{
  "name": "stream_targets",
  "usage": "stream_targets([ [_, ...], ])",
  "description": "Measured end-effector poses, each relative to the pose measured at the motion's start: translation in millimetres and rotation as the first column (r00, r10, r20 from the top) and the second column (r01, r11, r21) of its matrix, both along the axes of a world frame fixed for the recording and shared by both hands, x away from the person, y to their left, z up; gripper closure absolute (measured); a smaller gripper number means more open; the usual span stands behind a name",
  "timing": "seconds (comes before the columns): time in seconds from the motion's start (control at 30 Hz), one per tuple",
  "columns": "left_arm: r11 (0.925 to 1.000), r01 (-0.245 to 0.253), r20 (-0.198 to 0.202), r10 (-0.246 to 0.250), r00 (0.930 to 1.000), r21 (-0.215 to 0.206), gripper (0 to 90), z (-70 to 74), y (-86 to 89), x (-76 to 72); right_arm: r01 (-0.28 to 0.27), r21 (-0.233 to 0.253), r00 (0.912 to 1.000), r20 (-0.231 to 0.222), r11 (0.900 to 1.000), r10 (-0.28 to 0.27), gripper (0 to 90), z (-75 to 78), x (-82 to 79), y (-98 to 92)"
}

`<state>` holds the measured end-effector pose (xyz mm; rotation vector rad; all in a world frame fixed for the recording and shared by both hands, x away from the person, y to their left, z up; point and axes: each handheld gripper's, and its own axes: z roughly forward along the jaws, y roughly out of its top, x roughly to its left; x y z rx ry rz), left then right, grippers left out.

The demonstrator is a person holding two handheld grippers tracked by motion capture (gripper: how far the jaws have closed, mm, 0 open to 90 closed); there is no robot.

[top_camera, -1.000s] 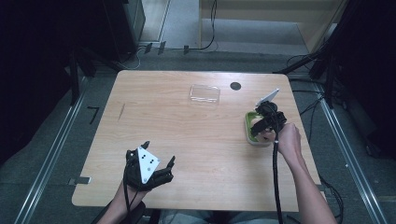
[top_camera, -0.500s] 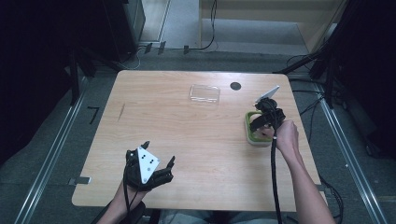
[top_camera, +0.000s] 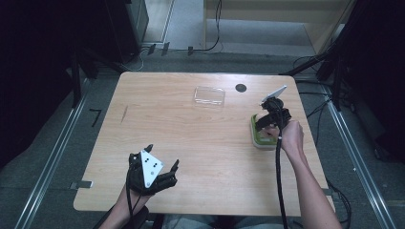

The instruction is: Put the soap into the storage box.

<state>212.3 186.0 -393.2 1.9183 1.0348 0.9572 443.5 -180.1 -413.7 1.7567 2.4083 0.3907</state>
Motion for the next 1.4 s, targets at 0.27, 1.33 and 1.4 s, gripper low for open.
stream_targets([
  [0.27, 1.0, -0.001, 0.0, 0.001, 1.0, 0.005, 14.0, 0.0, -0.6, -0.2, 0.027, 0.03, 0.9996, 0.009, 0.999, -0.028, 33.3, -3.4, 2.5, -1.6],
  [1.33, 1.0, 0.0, 0.002, 0.0, 1.0, 0.005, 14.0, -0.1, -0.7, -0.1, 0.109, 0.008, 0.994, -0.01, 0.994, -0.108, 33.3, -27.9, 8.5, -5.6],
  [1.4, 1.0, 0.0, 0.002, 0.0, 1.0, 0.006, 14.0, -0.1, -0.8, -0.2, 0.11, 0.011, 0.9938, -0.01, 0.994, -0.11, 33.3, -28.4, 8.6, -5.5],
])
